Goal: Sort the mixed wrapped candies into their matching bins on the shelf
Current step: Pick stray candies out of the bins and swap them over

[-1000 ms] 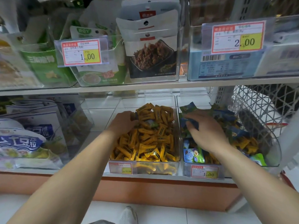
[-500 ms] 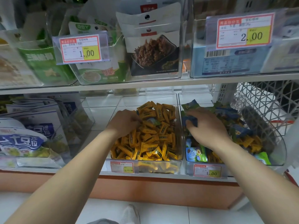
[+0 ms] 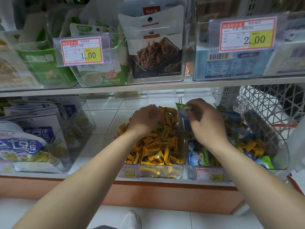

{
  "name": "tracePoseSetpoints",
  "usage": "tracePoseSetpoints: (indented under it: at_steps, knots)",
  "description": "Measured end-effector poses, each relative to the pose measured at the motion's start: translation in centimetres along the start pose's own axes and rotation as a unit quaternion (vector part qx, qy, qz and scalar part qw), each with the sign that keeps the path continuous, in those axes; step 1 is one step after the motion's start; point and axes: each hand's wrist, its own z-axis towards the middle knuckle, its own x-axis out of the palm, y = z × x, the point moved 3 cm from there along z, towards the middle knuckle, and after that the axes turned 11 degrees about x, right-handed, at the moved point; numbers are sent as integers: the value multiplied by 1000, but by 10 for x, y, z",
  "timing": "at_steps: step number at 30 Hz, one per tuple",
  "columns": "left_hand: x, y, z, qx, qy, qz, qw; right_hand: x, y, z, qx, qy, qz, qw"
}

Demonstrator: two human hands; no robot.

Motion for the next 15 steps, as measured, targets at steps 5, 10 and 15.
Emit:
tracePoseSetpoints:
  at_steps: [5,10,15]
  knots:
    - [18,29,6,-71,119,225,965,-11,-30,2,-24,-8,-251,968]
    - [21,32,6,-74,132,146,978,-4,-43,6,89,91,-320,939]
    - [11,18,-2,-25,65,109,992,-2,-19,1,23,35,-268,962]
